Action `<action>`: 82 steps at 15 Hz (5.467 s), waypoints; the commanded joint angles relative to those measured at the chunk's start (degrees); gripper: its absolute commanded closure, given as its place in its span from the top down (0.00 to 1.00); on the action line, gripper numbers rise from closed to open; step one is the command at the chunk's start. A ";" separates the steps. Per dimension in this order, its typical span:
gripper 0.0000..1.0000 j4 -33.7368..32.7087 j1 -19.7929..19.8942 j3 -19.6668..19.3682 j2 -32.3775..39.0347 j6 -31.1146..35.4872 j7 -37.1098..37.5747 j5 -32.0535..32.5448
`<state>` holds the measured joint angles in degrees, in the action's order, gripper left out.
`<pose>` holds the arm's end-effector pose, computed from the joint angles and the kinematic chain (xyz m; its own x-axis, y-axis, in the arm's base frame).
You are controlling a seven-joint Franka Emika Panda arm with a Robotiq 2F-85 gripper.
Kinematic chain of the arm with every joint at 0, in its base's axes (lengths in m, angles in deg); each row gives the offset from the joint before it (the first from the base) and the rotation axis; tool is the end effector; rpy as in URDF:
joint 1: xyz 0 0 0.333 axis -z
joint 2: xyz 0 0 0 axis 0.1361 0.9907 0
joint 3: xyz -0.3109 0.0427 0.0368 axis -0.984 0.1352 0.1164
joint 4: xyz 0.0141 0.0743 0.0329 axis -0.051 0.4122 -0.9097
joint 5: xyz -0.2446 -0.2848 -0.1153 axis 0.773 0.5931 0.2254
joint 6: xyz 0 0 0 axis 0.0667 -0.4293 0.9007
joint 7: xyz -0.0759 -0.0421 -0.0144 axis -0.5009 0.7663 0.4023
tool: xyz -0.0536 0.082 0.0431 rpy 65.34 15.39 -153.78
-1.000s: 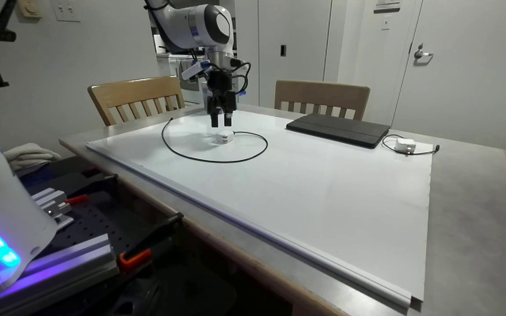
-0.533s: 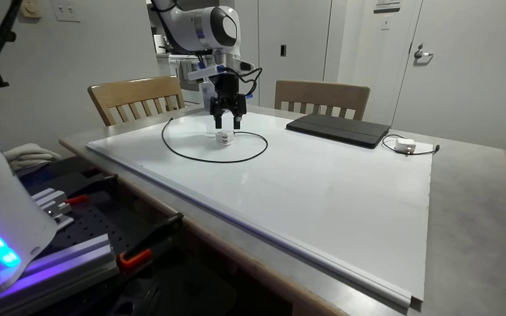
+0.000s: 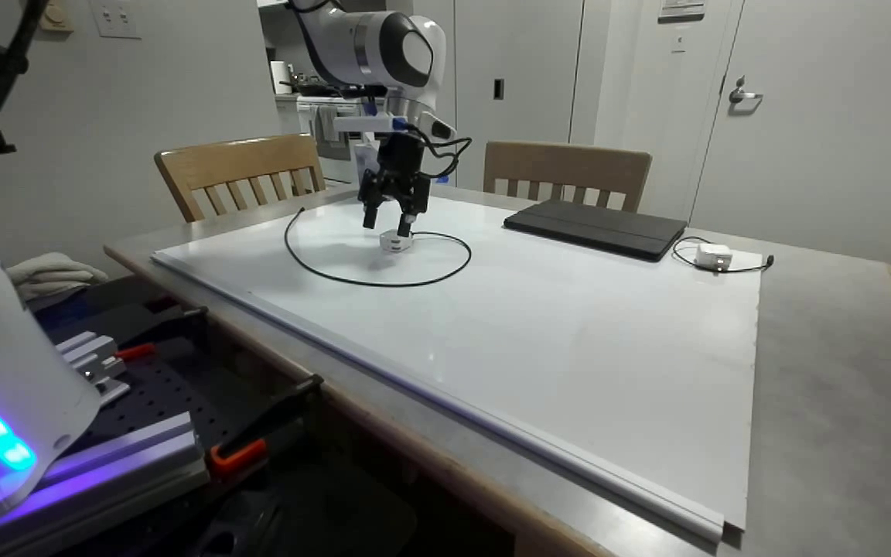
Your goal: Straighten out the charger on the table
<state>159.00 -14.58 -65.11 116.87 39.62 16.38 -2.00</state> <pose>0.5723 0.0806 0.1589 0.9213 -0.0471 -0.3861 -0.0306 -0.9983 0.0488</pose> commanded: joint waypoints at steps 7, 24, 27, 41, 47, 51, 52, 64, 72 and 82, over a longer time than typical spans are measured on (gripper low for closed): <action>1.00 3.33 -0.29 0.88 -0.43 11.62 0.01 -0.37; 0.26 6.38 -1.17 0.21 -0.45 20.78 10.07 -3.67; 0.26 6.87 -2.07 -1.32 -1.01 22.25 18.02 -6.03; 0.26 1.88 -4.75 -3.84 -0.13 22.06 26.24 -5.75; 0.26 1.15 2.51 -3.45 -0.66 24.21 30.26 -14.95; 0.51 0.29 2.03 -4.72 -0.10 23.03 30.69 -13.52; 0.51 0.29 2.02 -4.62 -0.10 23.06 30.71 -13.60; 0.26 1.51 1.90 -11.50 -0.71 34.88 50.91 -14.13; 0.51 1.69 7.45 -14.62 -0.06 36.54 59.36 -14.54; 0.26 0.32 5.21 -20.38 1.68 34.54 82.77 -14.81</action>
<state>160.81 -9.52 -84.28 117.48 75.96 91.90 -16.56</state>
